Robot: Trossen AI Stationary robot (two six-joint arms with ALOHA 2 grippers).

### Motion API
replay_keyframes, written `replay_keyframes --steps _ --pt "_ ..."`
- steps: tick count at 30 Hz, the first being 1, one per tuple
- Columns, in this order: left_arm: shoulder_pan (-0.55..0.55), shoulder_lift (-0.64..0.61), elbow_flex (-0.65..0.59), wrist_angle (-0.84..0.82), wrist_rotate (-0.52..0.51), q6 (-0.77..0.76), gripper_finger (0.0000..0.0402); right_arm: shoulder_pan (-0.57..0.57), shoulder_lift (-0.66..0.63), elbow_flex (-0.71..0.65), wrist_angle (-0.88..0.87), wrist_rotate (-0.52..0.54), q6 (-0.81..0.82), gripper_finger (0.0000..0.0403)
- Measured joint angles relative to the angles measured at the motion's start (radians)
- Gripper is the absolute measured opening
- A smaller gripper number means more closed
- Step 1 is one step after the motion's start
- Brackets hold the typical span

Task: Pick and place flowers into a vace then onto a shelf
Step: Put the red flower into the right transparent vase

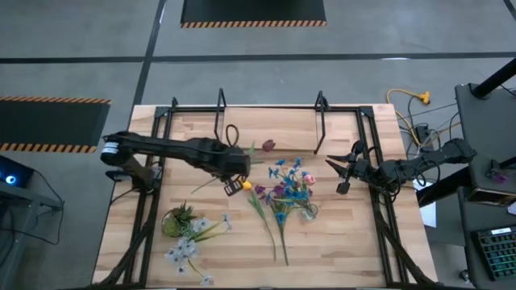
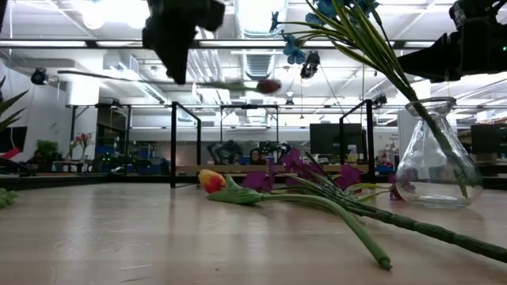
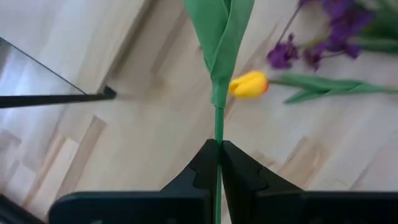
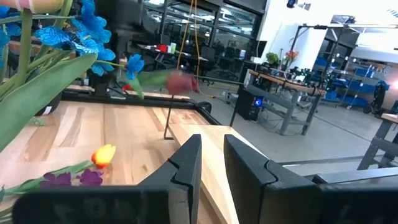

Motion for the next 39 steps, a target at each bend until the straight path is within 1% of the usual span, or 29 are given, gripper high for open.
replay_keyframes --steps 4,7,9,11,14,18,22,25,28,31,34,36,38,39 --pt "-0.031 -0.093 -0.039 0.043 -0.059 -0.031 0.0 0.0 0.0 0.0 0.0 0.0 0.0 0.0059" --pt "-0.06 -0.174 -0.099 0.133 -0.101 -0.035 0.0 0.0 0.0 0.0 0.0 0.0 0.0 0.0059" --pt "-0.081 -0.234 -0.153 0.232 -0.128 -0.02 0.0 0.0 0.0 0.0 0.001 0.0 0.003 0.0059" --pt "-0.099 -0.298 -0.22 0.372 -0.146 0.029 0.0 0.0 0.0 0.0 0.013 -0.001 0.004 0.0059" --pt "-0.112 -0.393 -0.334 0.594 -0.147 0.131 0.0 0.0 0.0 0.0 0.049 -0.002 0.016 0.0059" --pt "-0.11 -0.516 -0.485 0.821 -0.15 0.233 0.0 0.0 -0.001 0.0 0.085 -0.002 0.022 0.0059" --pt "-0.111 -0.611 -0.606 0.987 -0.144 0.302 0.0 0.0 -0.001 0.0 0.137 -0.007 0.004 0.0059" --pt "-0.112 -0.655 -0.66 1.077 -0.144 0.347 0.0 0.0 -0.001 0.0 0.226 -0.009 -0.03 0.0066" --pt "-0.111 -0.662 -0.68 1.15 -0.136 0.395 0.0 0.0 -0.001 0.0 0.342 -0.011 -0.043 0.009" --pt "-0.111 -0.637 -0.663 1.198 -0.095 0.448 0.0 0.0 -0.002 0.001 0.418 -0.013 -0.048 0.0124" --pt "-0.112 -0.583 -0.603 1.203 -0.084 0.472 0.0 0.0 0.003 0.023 0.416 -0.013 -0.05 0.0156" --pt "-0.112 -0.54 -0.552 1.204 -0.084 0.513 0.0 0.0 0.01 0.047 0.411 -0.021 -0.049 0.0169" --pt "-0.111 -0.495 -0.497 1.203 -0.085 0.547 0.0 -0.001 0.019 0.078 0.38 -0.08 -0.047 0.0175" --pt "-0.111 -0.473 -0.468 1.201 -0.084 0.561 0.0 -0.001 0.024 0.098 0.349 -0.13 -0.044 0.0177"
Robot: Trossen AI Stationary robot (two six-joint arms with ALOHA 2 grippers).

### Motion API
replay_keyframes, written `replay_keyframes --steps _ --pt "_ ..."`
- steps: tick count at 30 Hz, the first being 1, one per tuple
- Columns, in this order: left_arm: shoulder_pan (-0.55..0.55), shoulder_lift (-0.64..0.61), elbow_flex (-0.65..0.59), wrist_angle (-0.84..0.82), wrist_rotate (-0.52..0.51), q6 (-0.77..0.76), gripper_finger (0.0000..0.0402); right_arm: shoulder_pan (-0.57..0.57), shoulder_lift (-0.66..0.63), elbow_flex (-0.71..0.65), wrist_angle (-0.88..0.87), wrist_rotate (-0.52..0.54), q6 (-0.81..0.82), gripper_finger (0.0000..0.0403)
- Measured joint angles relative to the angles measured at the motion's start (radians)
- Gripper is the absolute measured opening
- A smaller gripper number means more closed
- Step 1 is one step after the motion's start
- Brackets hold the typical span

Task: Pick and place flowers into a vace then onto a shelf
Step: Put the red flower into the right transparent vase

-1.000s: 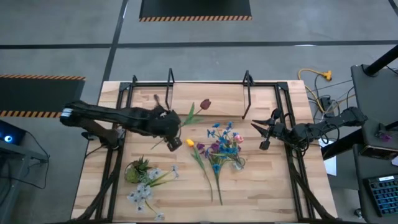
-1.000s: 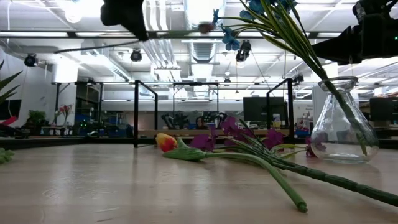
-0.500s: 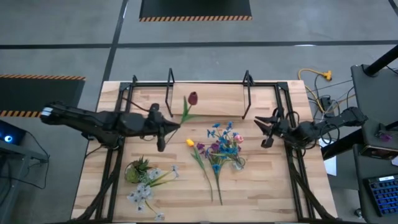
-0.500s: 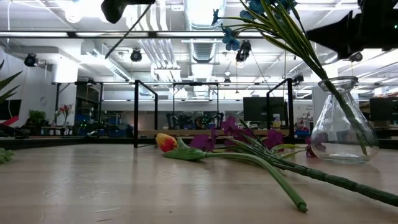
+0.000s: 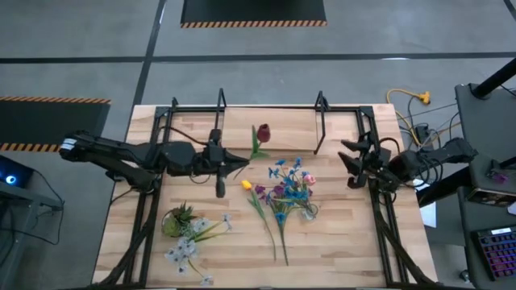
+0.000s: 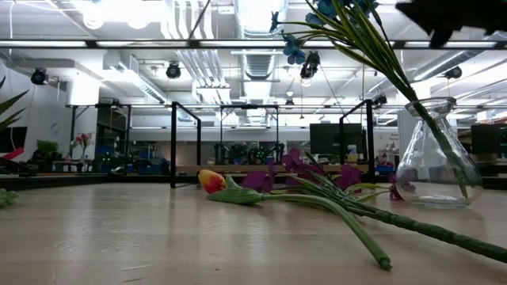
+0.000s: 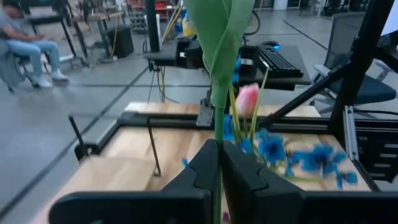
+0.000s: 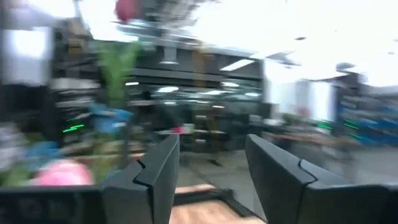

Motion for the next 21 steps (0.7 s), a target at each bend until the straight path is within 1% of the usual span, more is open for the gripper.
replay_keyframes --steps 2,4,7,11,12,16,18,21 --pt "0.0 0.041 0.054 -0.008 0.002 0.026 0.0 0.001 0.016 0.049 -0.066 -0.105 0.038 0.0178" --pt "0.001 0.08 0.107 -0.019 0.002 0.047 0.0 0.001 0.042 0.106 -0.128 -0.168 0.067 0.0179" --pt "0.001 0.139 0.178 -0.037 0.003 0.082 0.0 0.001 0.093 0.184 -0.192 -0.176 0.074 0.0187" --pt "0.001 0.212 0.278 -0.087 0.006 0.104 0.0 0.001 0.184 0.281 -0.208 -0.182 0.047 0.0201" --pt "0.001 0.23 0.307 -0.116 0.005 0.104 0.0 0.001 0.204 0.305 -0.214 -0.205 0.036 0.0204" --pt "0.001 0.298 0.403 -0.172 0.005 0.104 0.0 0.002 0.293 0.382 -0.221 -0.363 -0.03 0.0205" --pt "0.001 0.325 0.442 -0.188 0.005 0.104 0.0 0.002 0.342 0.415 -0.222 -0.386 -0.064 0.0206" --pt "0.008 0.359 0.496 -0.244 0.006 0.104 0.0 -0.001 0.421 0.465 -0.221 -0.377 -0.11 0.0215"
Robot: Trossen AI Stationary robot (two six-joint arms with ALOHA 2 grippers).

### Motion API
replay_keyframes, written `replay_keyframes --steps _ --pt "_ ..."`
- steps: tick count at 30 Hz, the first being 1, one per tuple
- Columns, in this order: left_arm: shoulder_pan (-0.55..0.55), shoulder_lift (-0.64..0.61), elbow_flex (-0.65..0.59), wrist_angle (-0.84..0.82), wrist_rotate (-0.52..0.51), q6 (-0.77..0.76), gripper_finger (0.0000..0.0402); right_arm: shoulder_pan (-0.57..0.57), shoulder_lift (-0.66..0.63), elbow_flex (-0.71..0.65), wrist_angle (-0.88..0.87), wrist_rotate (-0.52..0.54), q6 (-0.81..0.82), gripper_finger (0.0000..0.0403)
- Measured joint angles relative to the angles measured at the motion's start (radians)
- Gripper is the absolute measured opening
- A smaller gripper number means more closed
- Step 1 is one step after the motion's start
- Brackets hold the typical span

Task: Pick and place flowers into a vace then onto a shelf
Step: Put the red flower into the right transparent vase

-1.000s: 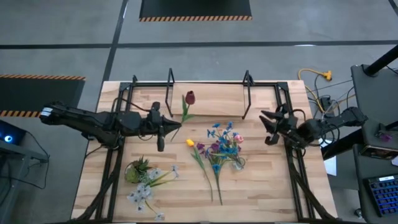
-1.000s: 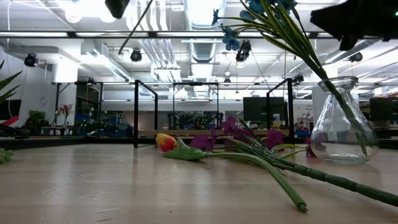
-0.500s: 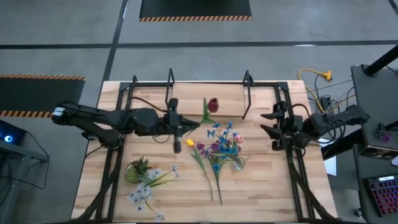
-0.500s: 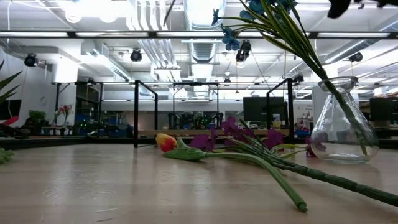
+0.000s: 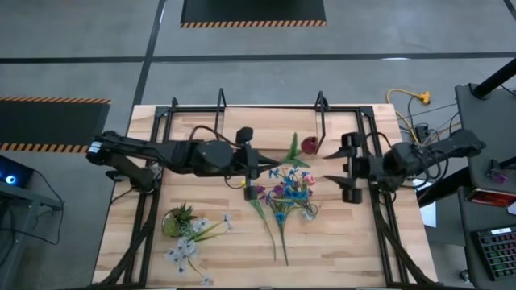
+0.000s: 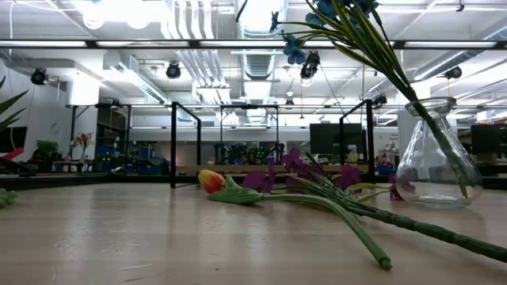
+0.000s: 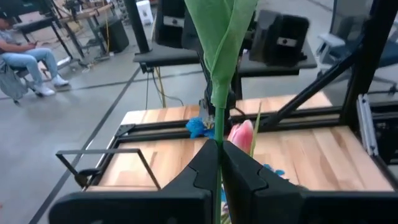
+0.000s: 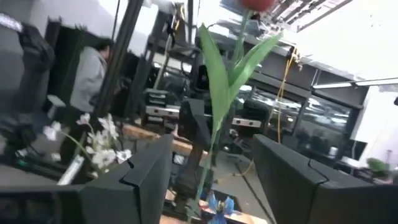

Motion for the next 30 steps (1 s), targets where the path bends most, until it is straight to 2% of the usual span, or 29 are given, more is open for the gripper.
replay_keyframes --steps 4,10,16,21,30 --pt "0.005 0.034 0.045 -0.067 -0.002 -0.001 0.0 0.002 0.112 0.075 0.03 0.033 -0.032 0.0241" --pt "0.004 0.035 0.042 -0.062 -0.001 0.0 0.0 0.0 0.231 0.188 0.028 0.158 -0.053 0.0282" --pt "0.004 0.032 0.04 -0.025 -0.001 0.0 0.0 -0.02 0.294 0.24 0.018 0.159 -0.037 0.0307" --pt "0.004 0.03 0.038 0.004 -0.001 0.024 0.0 -0.044 0.331 0.272 0.018 0.159 -0.029 0.0309" --pt "0.004 0.048 0.035 0.019 0.001 0.018 0.0 -0.061 0.389 0.339 -0.009 0.157 -0.021 0.029"
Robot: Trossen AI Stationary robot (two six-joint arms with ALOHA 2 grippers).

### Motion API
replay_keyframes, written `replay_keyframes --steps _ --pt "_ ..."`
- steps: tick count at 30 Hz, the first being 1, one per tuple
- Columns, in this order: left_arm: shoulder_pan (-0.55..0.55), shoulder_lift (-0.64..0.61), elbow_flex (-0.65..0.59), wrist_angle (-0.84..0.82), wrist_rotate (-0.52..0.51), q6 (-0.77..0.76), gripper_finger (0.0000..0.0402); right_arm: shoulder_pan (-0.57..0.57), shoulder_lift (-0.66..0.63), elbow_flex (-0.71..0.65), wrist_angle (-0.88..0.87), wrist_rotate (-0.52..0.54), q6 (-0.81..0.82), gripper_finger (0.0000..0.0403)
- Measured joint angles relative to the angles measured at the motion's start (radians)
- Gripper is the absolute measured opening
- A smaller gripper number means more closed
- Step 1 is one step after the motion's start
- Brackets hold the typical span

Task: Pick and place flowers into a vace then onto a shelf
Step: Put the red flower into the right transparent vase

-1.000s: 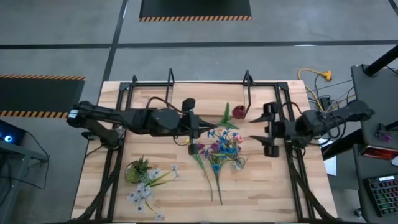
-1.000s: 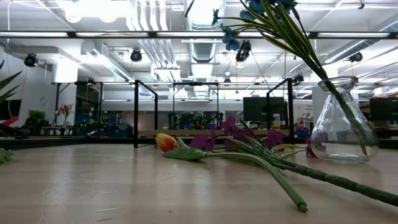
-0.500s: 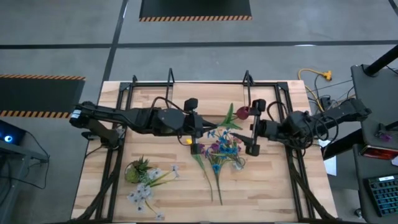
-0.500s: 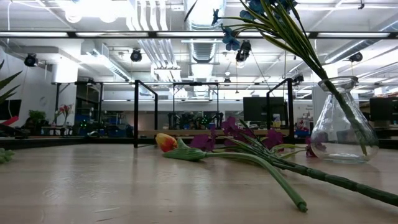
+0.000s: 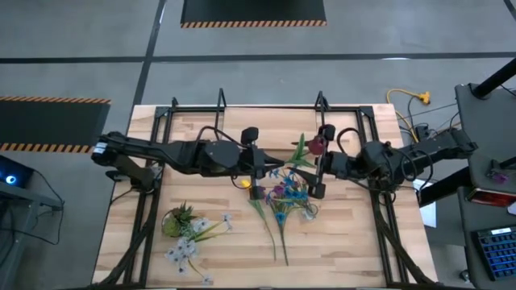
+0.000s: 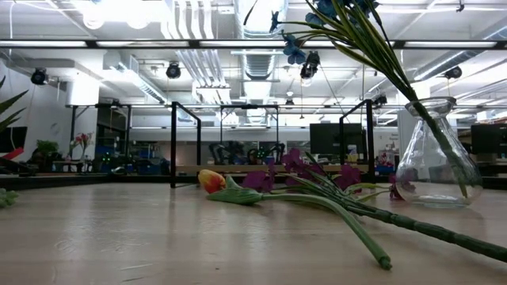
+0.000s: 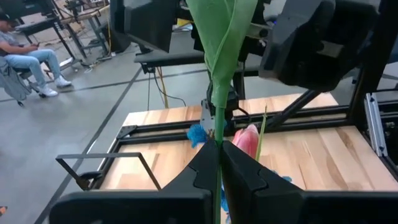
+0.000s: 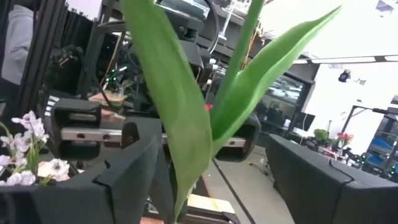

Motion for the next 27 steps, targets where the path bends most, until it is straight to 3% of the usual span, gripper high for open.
replay_keyframes --steps 16,23,27 --pt "0.001 0.001 0.0 0.011 -0.001 0.02 0.0 -0.004 0.003 0.004 -0.016 0.052 0.003 0.0204" --pt "0.001 0.001 0.0 0.029 -0.003 0.033 0.0005 -0.003 0.002 0.004 -0.015 0.052 0.014 0.0097" --pt "0.002 0.001 0.0 0.039 -0.009 0.042 0.0035 -0.003 0.001 0.003 -0.01 0.068 0.001 0.0024"
